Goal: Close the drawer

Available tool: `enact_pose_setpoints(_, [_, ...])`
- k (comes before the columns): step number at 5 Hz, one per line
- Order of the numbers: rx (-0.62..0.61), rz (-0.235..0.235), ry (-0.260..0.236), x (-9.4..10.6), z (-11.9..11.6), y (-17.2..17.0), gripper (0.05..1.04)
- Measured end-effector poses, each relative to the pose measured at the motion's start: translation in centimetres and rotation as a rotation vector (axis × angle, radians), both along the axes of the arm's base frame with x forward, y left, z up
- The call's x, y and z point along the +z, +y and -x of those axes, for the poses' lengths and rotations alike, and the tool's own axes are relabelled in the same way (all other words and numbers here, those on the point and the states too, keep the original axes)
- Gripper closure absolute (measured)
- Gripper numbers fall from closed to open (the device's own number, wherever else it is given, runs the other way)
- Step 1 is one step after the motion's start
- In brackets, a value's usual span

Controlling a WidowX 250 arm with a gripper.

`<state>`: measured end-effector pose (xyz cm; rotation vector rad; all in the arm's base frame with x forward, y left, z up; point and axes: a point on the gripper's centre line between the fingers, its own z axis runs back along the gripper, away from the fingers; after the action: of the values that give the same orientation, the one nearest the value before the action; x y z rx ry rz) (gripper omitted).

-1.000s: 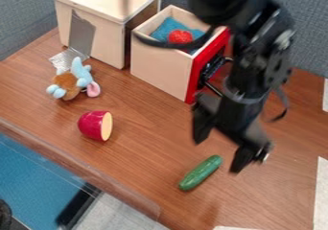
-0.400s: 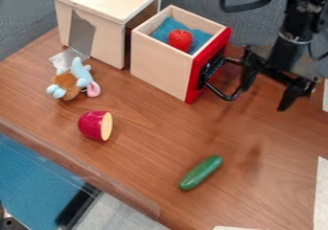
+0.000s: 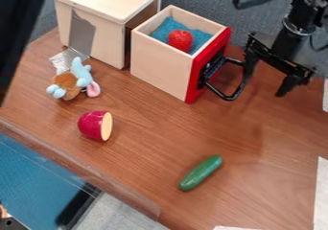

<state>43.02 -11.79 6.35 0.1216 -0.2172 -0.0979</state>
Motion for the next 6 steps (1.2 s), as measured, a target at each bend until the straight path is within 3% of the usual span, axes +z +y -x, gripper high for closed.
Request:
enact_pose_setpoints(1, [0.020,-0.020,0.012,-1.1,-0.7,0.7,0.084])
enact_pose_setpoints(2, [0.013,-0.072,0.035,-2.6,-1.1,1.1,0.084])
enact_pose_setpoints(3, [0.017,-0.097,0.055,-3.3,-1.0,1.4,0.137])
enact_pose_setpoints(5, [0.058,-0.122,0.063,-3.4,-0.9,1.8,0.725])
enact_pose_setpoints(6, [0.088,-0.141,0.050,-3.3,-1.0,2.2,0.924])
